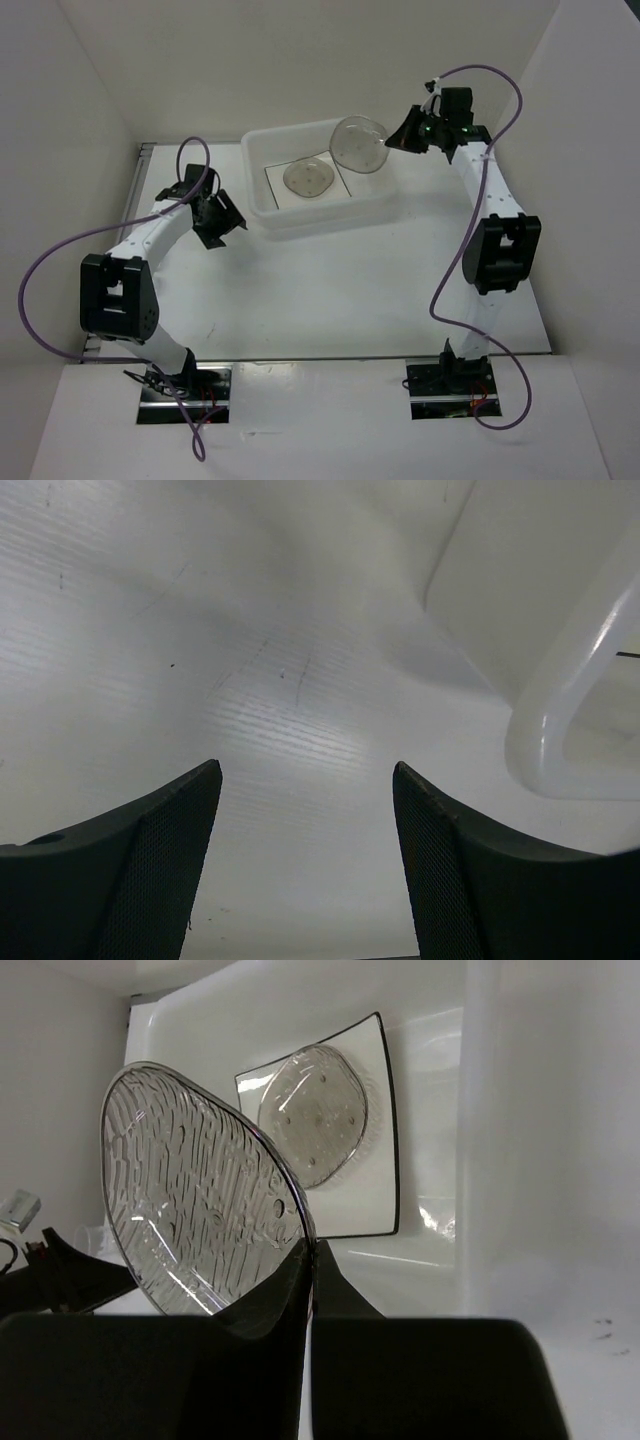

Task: Place the mixed dishes into the plastic bin

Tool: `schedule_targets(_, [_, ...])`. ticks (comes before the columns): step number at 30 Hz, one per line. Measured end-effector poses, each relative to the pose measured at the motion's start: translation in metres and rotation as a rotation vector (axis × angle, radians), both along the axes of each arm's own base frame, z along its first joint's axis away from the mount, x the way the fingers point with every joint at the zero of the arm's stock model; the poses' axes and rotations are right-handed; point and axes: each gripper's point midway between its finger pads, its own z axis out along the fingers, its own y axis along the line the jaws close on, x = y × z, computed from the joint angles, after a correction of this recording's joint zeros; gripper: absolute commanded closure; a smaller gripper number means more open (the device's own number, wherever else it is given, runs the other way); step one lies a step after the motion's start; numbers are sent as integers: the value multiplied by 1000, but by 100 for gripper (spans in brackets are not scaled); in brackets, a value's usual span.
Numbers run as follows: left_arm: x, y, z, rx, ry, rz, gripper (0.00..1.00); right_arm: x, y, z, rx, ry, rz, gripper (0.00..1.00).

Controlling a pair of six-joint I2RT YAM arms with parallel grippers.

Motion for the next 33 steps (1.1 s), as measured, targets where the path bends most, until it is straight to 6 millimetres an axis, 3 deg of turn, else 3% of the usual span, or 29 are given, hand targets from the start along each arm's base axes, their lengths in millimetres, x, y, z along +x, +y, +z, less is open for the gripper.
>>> schedule_targets(6, [9, -3, 9, -12, -30, -12, 25, 37, 33, -31, -19, 16, 42, 100])
schedule_targets(10, [9, -4, 12, -28, -33, -37, 25, 58, 63, -65, -32, 39, 86, 100])
schedule_targets(18, [-3, 1, 12, -53, 11, -77, 25, 76, 132, -112, -46, 43, 194, 100])
schedule_targets(22, [-9, 6, 14, -54, 43, -93, 25, 75, 154, -137, -53, 62, 230, 100])
schedule_targets(29, [2, 6, 18, -46, 40, -130, 25, 78, 156, -177, -79, 112, 221, 100])
schedule_targets(33, [0, 6, 10, -49, 71, -130, 25, 80, 154, -186, -85, 121, 212, 100])
